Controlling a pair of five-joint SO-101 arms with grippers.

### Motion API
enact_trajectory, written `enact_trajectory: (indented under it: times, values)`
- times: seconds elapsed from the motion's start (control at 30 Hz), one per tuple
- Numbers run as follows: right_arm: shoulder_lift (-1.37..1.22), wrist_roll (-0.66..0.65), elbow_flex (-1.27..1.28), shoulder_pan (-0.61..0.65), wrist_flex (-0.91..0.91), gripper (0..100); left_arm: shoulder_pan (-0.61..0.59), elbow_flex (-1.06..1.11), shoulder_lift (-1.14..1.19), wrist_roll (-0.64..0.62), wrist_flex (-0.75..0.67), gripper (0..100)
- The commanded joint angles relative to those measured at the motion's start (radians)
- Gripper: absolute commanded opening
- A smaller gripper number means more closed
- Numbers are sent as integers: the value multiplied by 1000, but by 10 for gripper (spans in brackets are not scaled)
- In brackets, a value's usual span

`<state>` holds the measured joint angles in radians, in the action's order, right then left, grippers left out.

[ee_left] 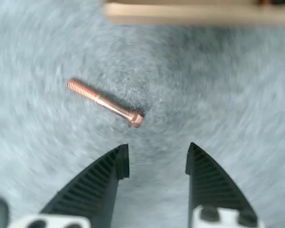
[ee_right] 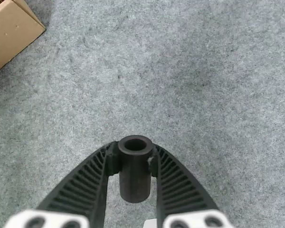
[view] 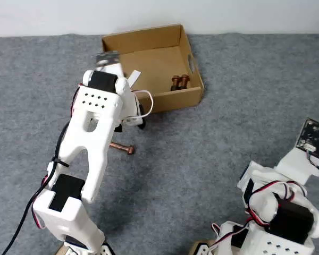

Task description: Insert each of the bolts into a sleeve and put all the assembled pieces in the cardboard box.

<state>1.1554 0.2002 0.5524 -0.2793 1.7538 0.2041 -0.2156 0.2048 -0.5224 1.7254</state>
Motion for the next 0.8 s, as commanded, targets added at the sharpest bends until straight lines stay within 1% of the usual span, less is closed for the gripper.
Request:
enact_trajectory:
  times: [0.0, 0.13, 0.3, 0.4, 0.6, 0.67, 0.77]
  values:
    - [5, 6, -9, -8, 2, 8, -34, 5, -64, 164, 31, 198]
    - [5, 6, -9, -8, 2, 8, -101, 19, -55, 419, 31, 198]
    - [5, 6, -9, -8, 7, 8, -117, 81, -54, 921, 28, 198]
    - [5, 6, -9, -7, 7, 8, -110, 91, -54, 1158, 26, 198]
    - [2, 6, -9, -7, 5, 8, -114, 96, -54, 1517, 26, 181]
    - [2, 6, -9, -7, 5, 8, -112, 96, -54, 1585, 26, 181]
    - [2, 6, -6, -7, 4, 8, -109, 96, -40, 1648, 18, 182]
